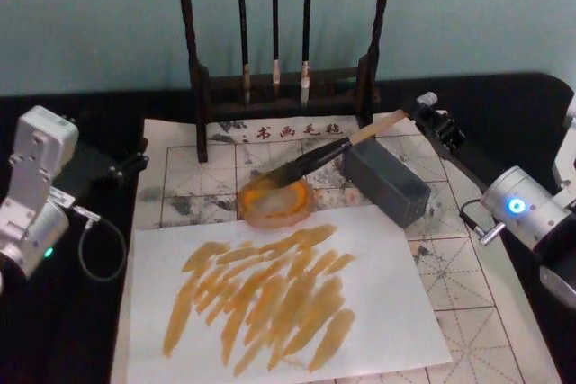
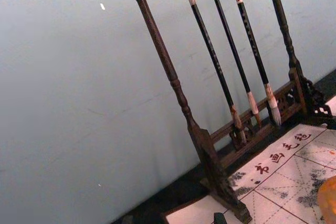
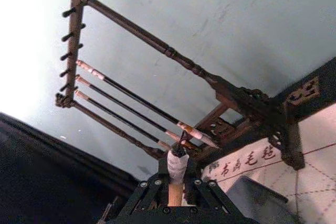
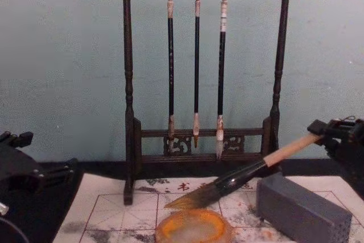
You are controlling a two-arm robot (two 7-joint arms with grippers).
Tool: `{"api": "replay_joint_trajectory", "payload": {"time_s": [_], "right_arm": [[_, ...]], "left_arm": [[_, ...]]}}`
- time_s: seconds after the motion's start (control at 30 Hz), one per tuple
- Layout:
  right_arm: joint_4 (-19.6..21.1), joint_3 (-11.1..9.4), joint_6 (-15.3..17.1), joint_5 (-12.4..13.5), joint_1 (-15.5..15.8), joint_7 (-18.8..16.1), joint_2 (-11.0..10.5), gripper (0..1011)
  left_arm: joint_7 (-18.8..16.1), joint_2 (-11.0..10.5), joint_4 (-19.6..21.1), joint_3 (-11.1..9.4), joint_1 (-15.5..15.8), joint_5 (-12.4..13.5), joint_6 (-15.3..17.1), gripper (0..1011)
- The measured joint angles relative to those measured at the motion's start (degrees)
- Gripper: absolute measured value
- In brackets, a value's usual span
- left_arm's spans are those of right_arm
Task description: Pick up the brush from the inkstone, write on the paper, then place the brush back to its original position.
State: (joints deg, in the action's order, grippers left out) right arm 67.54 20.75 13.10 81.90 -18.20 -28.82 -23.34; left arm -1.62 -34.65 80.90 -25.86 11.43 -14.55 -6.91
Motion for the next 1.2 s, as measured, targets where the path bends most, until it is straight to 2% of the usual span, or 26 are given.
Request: {"api": "replay_joint_trajectory", "payload": {"time_s": [0.8, 1.2], "right_arm": [[0.0, 6.07, 3.07, 0.68, -3.3, -6.22, -3.38, 197], [-0.83, 8.95, 4.96, 0.8, -5.15, -8.13, -4.73, 197]], "left_arm": [[0.0, 0.0, 0.0, 0.0, 0.0, 0.0, 0.0, 1001], [0.0, 0.0, 0.0, 0.0, 0.0, 0.0, 0.0, 1001]]}}
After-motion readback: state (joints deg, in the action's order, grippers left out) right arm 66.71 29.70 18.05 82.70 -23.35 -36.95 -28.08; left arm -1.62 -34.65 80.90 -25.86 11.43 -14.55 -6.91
